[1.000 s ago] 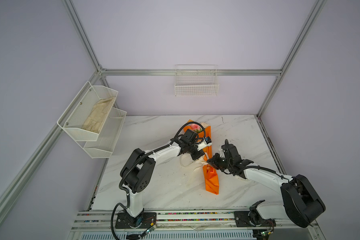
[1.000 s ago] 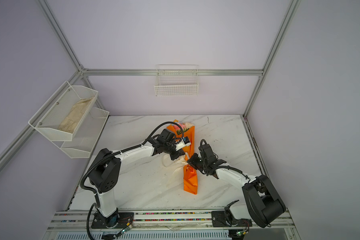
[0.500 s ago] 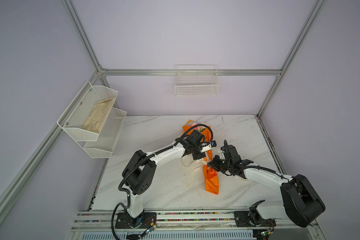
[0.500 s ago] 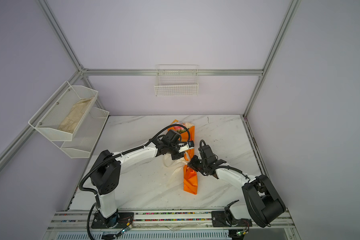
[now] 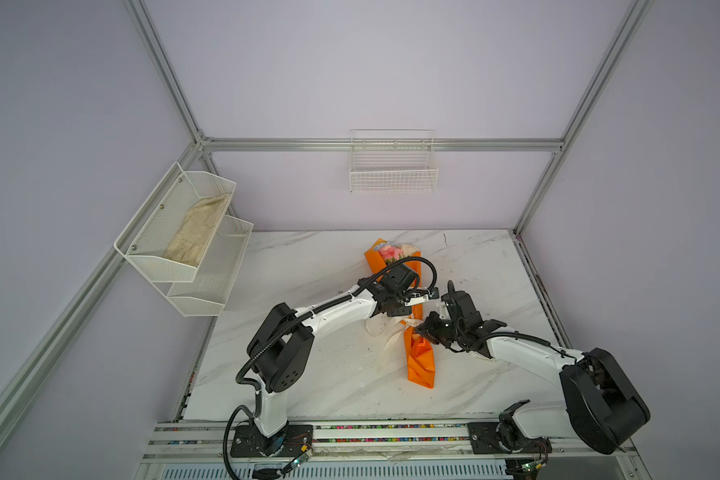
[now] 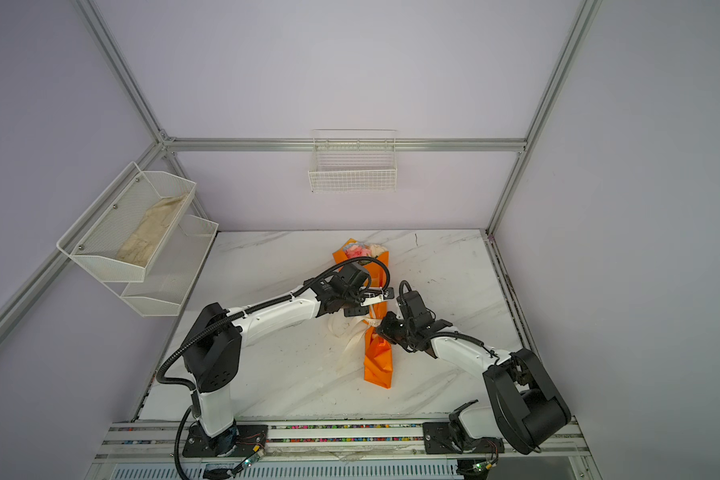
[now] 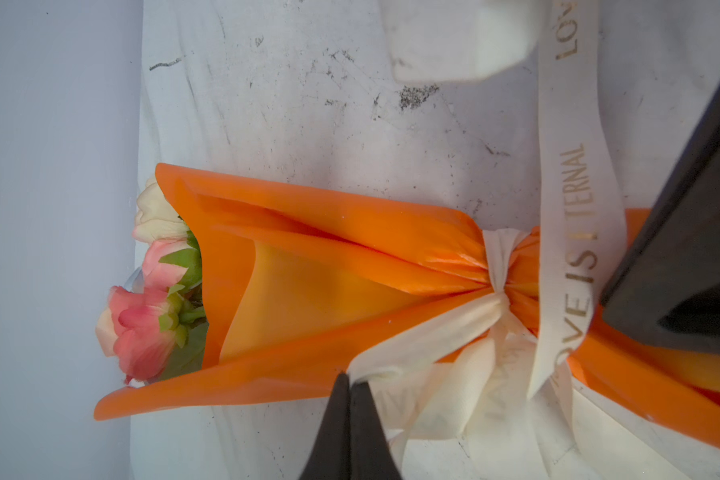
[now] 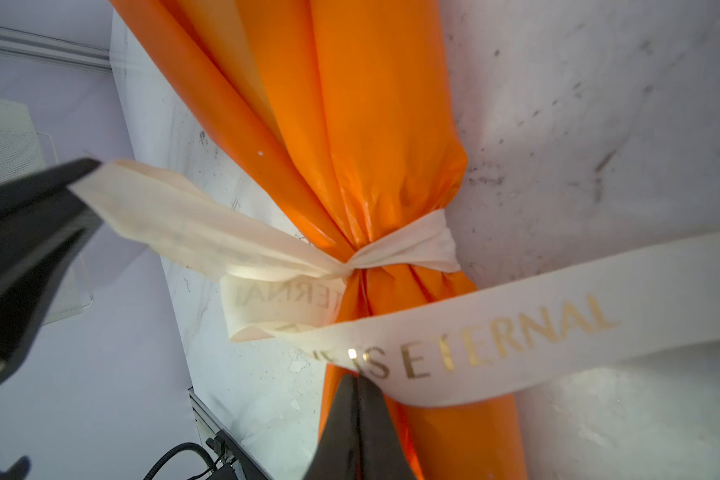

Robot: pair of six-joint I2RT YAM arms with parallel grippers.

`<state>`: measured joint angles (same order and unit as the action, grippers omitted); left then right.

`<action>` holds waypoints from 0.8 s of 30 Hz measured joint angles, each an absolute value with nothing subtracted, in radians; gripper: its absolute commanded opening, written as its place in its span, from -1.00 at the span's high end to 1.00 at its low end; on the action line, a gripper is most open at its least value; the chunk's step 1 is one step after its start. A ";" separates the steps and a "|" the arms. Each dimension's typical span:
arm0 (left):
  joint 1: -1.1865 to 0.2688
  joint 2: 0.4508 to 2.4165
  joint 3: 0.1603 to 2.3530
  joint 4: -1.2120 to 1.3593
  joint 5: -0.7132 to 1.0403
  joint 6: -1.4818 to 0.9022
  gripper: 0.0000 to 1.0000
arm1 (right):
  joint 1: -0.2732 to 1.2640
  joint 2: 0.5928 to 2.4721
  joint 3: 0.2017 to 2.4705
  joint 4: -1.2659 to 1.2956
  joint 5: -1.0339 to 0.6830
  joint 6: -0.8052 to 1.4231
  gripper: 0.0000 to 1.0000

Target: Tie the bouquet of fake flowers

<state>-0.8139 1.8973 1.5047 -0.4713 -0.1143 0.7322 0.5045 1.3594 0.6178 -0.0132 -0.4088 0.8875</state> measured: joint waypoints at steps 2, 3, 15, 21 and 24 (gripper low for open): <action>-0.814 1.897 1.509 -0.466 -0.109 0.719 1.00 | 0.505 1.359 0.611 -0.012 -0.409 0.890 0.84; -0.814 1.897 1.509 -0.464 -0.108 0.718 1.00 | 0.505 1.359 0.608 -0.012 -0.409 0.891 0.84; -0.817 1.894 1.509 -0.458 -0.141 0.777 1.00 | 0.505 1.336 0.590 0.023 -0.413 0.916 0.82; -0.827 1.859 1.509 -0.413 -0.167 0.835 1.00 | 0.504 1.282 0.582 0.068 -0.407 0.944 0.79; -0.831 1.847 1.509 -0.408 -0.167 0.853 1.00 | 0.504 1.275 0.575 0.094 -0.407 0.957 0.79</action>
